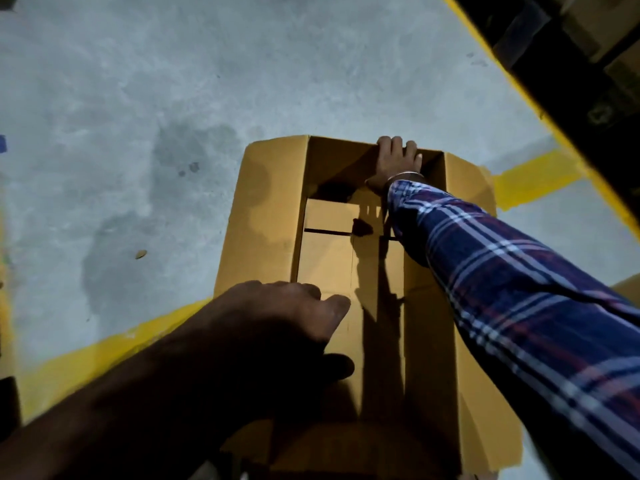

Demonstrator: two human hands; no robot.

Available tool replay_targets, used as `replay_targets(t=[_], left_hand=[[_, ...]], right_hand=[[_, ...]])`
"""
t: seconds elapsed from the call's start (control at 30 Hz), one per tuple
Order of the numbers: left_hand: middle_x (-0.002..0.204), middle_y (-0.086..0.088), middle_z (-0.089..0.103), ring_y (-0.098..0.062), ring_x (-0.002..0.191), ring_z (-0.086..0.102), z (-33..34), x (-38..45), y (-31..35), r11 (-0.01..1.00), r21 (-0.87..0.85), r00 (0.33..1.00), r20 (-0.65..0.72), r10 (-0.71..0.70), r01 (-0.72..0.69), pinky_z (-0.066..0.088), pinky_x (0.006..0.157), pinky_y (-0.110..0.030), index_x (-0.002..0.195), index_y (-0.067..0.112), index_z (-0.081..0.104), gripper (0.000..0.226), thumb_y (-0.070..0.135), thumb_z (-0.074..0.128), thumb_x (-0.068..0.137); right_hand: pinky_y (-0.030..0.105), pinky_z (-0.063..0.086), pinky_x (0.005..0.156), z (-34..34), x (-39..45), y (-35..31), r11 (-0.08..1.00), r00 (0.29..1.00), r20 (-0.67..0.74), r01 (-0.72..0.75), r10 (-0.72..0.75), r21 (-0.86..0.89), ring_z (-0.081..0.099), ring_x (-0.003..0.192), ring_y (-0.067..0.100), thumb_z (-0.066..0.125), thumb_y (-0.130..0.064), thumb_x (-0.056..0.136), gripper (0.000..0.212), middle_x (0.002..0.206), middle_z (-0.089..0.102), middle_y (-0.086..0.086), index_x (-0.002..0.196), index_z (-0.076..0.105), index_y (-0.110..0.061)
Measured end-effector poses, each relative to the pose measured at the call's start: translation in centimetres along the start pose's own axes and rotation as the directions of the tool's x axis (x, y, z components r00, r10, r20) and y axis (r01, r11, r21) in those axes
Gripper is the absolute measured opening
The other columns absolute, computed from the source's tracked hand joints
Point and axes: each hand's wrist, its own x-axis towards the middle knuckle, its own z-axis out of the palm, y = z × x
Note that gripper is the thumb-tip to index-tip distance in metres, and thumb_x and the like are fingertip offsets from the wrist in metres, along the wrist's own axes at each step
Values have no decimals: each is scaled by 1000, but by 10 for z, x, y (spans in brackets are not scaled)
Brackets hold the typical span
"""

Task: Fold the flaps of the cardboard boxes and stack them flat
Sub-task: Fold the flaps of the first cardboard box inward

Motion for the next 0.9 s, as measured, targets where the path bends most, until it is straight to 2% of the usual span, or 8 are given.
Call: replay_targets(t=[0.13, 0.23, 0.33, 0.43, 0.6, 0.7, 0.8, 0.9], left_hand=[[147, -3, 48, -24, 127, 54, 13, -10, -6, 993, 110, 988, -144, 55, -39, 51, 94, -43, 153, 35, 23, 70, 71, 41, 96], [146, -2, 50, -20, 125, 55, 14, -31, 0, 993, 116, 975, -215, 61, -37, 53, 95, -41, 155, 28, 27, 70, 69, 41, 99], [147, -2, 51, -21, 129, 54, 15, -48, 7, 992, 123, 951, -306, 52, -15, 53, 99, -45, 155, 28, 30, 66, 64, 43, 101], [151, -6, 50, -25, 134, 51, 20, -53, 7, 994, 103, 937, -350, 10, 28, 50, 102, -48, 156, 27, 32, 66, 62, 45, 101], [147, -11, 53, -30, 133, 53, 32, -50, -6, 989, 106, 918, -393, -56, 105, 49, 103, -53, 153, 24, 37, 68, 62, 50, 98], [154, -12, 47, -32, 138, 48, 40, -57, -7, 984, 78, 911, -397, -114, 157, 46, 107, -53, 157, 23, 32, 71, 61, 51, 99], [159, -11, 41, -32, 142, 43, 50, -73, -4, 986, 5, 902, -405, -153, 169, 43, 111, -51, 161, 24, 27, 75, 61, 50, 100], [160, -8, 42, -30, 143, 43, 63, -88, 3, 991, -56, 901, -412, -135, 123, 41, 114, -49, 162, 25, 26, 75, 61, 51, 100]], right_hand=[[60, 9, 123, -7, -4, 10, 998, 993, 106, 53, -56, 36, -3, 155, 39, 82, -37, 81, 103, 166, 14, 8, 158, 16, -22], [56, 4, 124, -13, -38, 14, 987, 994, 53, 85, -93, 137, -9, 156, 32, 78, -32, 86, 105, 171, 0, 5, 163, 7, -25], [52, 20, 125, -8, -101, 11, 955, 998, 52, 29, -46, 296, 15, 155, 29, 72, -30, 91, 84, 167, 22, 6, 159, 24, -23], [34, 51, 90, 1, -182, -2, 886, 978, 208, -84, -15, 456, 61, 117, 22, 71, -45, 92, 58, 137, 62, 5, 142, 54, -21], [27, 45, 63, 20, -330, -36, 850, 817, 556, -179, -153, 496, 66, 86, 20, 64, -59, 91, 46, 97, 74, 4, 101, 74, -16], [35, 56, 73, 44, -394, -62, 842, 770, 619, -227, -152, 490, 69, 82, 21, 67, -66, 82, 51, 90, 73, 3, 95, 72, -18], [42, 57, 84, 61, -430, -86, 885, 819, 567, -195, -90, 422, 68, 93, 27, 63, -68, 78, 55, 104, 71, 3, 112, 65, -24], [42, 54, 89, 74, -449, -99, 939, 868, 495, -128, -51, 320, 66, 102, 34, 58, -47, 90, 38, 111, 69, 7, 116, 62, -21]])
